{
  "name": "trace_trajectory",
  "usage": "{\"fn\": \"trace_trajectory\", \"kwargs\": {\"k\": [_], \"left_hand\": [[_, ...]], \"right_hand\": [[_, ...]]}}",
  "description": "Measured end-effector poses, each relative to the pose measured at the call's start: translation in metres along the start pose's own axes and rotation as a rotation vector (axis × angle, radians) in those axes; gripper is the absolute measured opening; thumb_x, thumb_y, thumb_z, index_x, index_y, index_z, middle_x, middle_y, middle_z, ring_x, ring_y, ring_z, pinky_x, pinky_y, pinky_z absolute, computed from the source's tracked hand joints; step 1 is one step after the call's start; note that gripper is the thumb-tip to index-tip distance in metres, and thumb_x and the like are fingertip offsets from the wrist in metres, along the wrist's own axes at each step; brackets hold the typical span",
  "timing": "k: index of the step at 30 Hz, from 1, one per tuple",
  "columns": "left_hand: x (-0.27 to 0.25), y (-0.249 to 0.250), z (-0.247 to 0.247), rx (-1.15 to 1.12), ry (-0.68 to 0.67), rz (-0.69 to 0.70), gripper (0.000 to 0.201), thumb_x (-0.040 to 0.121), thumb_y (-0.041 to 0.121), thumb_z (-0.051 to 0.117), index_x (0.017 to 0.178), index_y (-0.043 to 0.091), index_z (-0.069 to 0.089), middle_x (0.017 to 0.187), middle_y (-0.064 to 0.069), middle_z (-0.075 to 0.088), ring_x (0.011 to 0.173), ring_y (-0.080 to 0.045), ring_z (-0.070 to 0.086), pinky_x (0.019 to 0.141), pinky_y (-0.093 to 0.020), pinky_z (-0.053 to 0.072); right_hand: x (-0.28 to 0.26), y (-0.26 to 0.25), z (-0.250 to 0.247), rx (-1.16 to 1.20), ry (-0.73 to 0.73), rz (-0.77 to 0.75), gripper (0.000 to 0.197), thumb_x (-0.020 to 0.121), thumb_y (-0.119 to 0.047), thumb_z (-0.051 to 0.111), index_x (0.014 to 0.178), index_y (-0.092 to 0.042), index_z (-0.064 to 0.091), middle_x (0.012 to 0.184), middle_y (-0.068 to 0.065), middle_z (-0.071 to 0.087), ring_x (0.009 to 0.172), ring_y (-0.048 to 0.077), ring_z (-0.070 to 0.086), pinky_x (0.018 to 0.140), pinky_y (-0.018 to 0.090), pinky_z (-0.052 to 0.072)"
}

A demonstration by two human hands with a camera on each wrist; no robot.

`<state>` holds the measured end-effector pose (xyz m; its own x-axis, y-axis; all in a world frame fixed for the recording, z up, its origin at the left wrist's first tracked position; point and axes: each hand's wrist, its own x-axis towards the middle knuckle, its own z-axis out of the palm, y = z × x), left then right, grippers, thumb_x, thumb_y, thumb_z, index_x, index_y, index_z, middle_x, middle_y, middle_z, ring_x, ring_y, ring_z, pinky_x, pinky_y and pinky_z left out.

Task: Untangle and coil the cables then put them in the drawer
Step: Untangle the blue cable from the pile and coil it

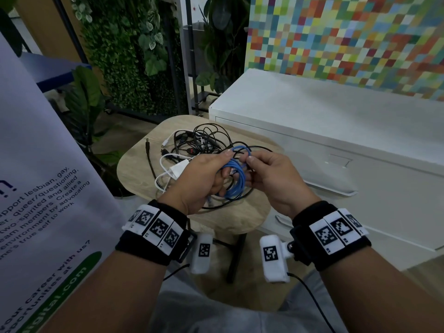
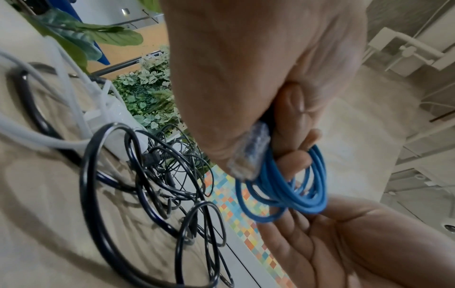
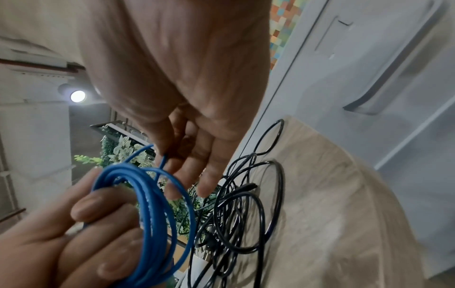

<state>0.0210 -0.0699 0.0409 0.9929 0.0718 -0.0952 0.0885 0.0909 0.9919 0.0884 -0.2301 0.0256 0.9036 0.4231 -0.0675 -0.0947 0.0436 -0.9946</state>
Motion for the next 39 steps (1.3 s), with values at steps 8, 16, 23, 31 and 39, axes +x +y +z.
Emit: {"fn": "trace_trajectory", "kwargs": {"k": [8, 16, 23, 31, 39], "left_hand": [[-0.007, -0.001, 0.007, -0.068, -0.065, -0.029, 0.055, 0.11, 0.035, 0.043, 0.061, 0.015, 0.056, 0.043, 0.002, 0.024, 0.034, -0.012, 0.017, 0.046, -0.028, 0.036], [-0.007, -0.003, 0.015, 0.005, 0.06, 0.045, 0.048, 0.111, 0.035, 0.043, 0.072, 0.009, 0.052, 0.044, 0.003, 0.029, 0.037, -0.011, 0.023, 0.045, -0.025, 0.037], [0.003, -0.016, 0.008, 0.108, 0.208, 0.151, 0.048, 0.107, 0.048, 0.048, 0.067, 0.024, 0.058, 0.055, 0.004, 0.042, 0.05, -0.017, 0.038, 0.057, -0.035, 0.044], [0.004, -0.016, 0.013, -0.022, 0.272, 0.163, 0.044, 0.111, 0.037, 0.044, 0.075, 0.012, 0.053, 0.05, 0.006, 0.038, 0.045, -0.009, 0.035, 0.048, -0.025, 0.038], [0.004, -0.011, 0.011, -0.122, 0.3, 0.15, 0.04, 0.111, 0.035, 0.044, 0.078, 0.012, 0.05, 0.05, 0.003, 0.028, 0.041, -0.01, 0.023, 0.038, -0.021, 0.023]], "right_hand": [[0.005, 0.007, -0.002, 0.025, -0.05, 0.045, 0.027, 0.108, -0.009, 0.045, 0.115, 0.0, 0.069, 0.087, 0.015, 0.07, 0.077, 0.032, 0.056, 0.068, 0.037, 0.049], [0.0, 0.006, -0.004, 0.086, -0.244, 0.041, 0.028, 0.108, -0.009, 0.045, 0.108, -0.004, 0.073, 0.096, 0.017, 0.07, 0.087, 0.032, 0.061, 0.084, 0.048, 0.046], [-0.004, 0.003, -0.005, 0.1, -0.206, 0.097, 0.035, 0.099, -0.034, 0.052, 0.118, -0.016, 0.075, 0.116, 0.007, 0.072, 0.11, 0.023, 0.061, 0.092, 0.046, 0.041], [-0.014, 0.009, 0.02, -0.429, -0.003, -0.229, 0.07, 0.088, -0.021, 0.075, 0.153, -0.027, 0.047, 0.139, -0.008, 0.06, 0.124, 0.001, 0.058, 0.105, 0.023, 0.048], [-0.016, 0.011, 0.02, -0.433, -0.126, -0.445, 0.065, 0.082, 0.004, 0.069, 0.132, -0.032, 0.048, 0.122, -0.004, 0.062, 0.113, 0.014, 0.064, 0.099, 0.029, 0.053]]}}
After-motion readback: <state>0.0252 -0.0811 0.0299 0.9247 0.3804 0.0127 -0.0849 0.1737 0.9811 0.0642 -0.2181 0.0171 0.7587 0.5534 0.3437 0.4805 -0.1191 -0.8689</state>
